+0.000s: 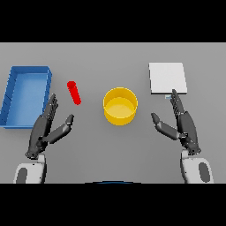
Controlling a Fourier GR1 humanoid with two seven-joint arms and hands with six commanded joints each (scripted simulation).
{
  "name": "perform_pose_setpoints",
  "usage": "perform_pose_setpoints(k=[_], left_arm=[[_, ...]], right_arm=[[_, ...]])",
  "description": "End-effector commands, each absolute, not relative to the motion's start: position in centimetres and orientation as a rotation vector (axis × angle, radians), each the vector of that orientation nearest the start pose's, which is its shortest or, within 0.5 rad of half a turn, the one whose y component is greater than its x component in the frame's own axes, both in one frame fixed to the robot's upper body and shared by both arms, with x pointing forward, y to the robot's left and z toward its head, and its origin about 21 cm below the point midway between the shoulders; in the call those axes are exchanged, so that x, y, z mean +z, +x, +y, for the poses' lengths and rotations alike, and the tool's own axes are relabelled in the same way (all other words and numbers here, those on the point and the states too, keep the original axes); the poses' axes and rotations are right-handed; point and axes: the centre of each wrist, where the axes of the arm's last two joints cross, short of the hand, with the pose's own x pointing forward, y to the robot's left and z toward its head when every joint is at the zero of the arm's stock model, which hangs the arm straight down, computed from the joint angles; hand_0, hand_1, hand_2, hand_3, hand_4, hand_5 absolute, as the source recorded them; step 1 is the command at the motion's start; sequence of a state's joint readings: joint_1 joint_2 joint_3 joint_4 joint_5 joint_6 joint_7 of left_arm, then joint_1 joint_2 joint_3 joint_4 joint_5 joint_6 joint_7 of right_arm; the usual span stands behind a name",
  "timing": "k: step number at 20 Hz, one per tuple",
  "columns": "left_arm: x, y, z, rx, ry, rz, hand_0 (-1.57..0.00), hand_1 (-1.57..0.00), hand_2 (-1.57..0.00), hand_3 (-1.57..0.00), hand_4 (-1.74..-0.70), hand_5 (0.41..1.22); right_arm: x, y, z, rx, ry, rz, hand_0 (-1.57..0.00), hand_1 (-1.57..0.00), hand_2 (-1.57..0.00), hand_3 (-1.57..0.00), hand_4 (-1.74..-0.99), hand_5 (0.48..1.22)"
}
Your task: Pick up the red beaker and tilt it to pour out 1 green nut into yellow bowl. Pick up the yellow bowl and place it on the metallic measuring scale.
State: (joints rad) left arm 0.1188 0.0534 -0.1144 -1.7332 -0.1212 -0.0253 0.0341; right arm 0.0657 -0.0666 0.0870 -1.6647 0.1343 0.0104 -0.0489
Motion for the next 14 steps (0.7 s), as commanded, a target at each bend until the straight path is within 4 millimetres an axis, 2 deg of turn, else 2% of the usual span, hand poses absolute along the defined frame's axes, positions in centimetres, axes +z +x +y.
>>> perform_pose_setpoints(k=[1,6,8,10,11,14], left_arm=[[1.4,22.1,22.5,-0.200,0.056,-1.573,0.00,0.00,0.00,0.00,-1.17,0.652],[0.4,24.6,21.5,-0.205,0.074,-1.533,0.00,0.00,0.00,0.00,-1.20,0.659],[0.0,25.8,21.9,-0.212,0.086,-1.537,0.00,0.00,0.00,0.00,-1.21,0.664],[-0.2,27.6,22.0,-0.218,0.108,-1.520,0.00,0.00,0.00,0.00,-1.21,0.659],[-0.9,28.1,21.5,-0.219,0.109,-1.519,0.00,0.00,0.00,0.00,-1.21,0.654],[-0.9,30.2,20.8,-0.218,0.099,-1.534,0.00,0.00,0.00,0.00,-1.22,0.644]], right_arm=[[0.7,23.2,-22.9,0.215,-0.080,-1.644,0.00,0.00,0.00,0.00,-1.261,0.604],[0.9,23.4,-23.7,0.234,-0.077,-1.665,0.00,0.00,0.00,0.00,-1.291,0.623],[0.9,23.1,-23.7,0.234,-0.063,-1.679,0.00,0.00,0.00,0.00,-1.295,0.623],[1.1,23.3,-23.8,0.232,-0.060,-1.668,0.00,0.00,0.00,0.00,-1.292,0.617],[1.0,23.4,-23.7,0.225,-0.060,-1.655,0.00,0.00,0.00,0.00,-1.292,0.615],[1.0,23.5,-23.8,0.225,-0.086,-1.654,0.00,0.00,0.00,0.00,-1.295,0.622]])
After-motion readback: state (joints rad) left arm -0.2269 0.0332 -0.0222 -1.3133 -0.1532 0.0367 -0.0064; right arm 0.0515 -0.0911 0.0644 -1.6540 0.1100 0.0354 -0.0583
